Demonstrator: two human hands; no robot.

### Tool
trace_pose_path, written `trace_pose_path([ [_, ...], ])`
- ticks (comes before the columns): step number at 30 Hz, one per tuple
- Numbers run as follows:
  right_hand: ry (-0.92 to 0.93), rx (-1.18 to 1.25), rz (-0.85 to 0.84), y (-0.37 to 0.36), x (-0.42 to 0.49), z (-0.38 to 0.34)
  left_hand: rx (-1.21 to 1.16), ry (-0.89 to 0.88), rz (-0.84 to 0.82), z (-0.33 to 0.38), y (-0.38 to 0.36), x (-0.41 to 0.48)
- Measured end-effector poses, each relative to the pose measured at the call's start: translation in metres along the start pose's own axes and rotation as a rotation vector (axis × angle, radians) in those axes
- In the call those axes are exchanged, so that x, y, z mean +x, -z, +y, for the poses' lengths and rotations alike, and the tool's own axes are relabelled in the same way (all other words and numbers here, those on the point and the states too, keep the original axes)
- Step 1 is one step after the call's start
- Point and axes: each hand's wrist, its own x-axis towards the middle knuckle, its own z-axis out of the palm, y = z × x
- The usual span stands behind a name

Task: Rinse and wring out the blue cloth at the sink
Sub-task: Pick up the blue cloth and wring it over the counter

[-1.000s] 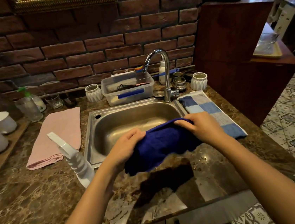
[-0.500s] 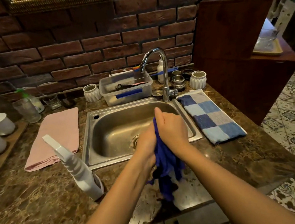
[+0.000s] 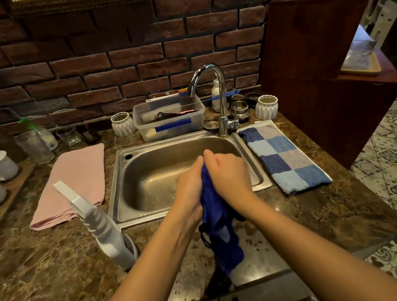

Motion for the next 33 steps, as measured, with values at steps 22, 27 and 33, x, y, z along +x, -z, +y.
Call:
trace_pose_path([
  [22,-0.033,-0.093,0.071,-0.007,-0.003,-0.01,-0.059,0.026,-0.026,0.006,0.003,-0.003],
  [27,-0.015,-0.132,0.149,-0.009,-0.003,-0.011,-0.021,0.022,0.029,-0.003,-0.005,-0.012],
  [33,-0.114,0.139,-0.023,0.003,0.033,0.01,-0.104,0.213,-0.153,0.0,0.002,-0.016],
])
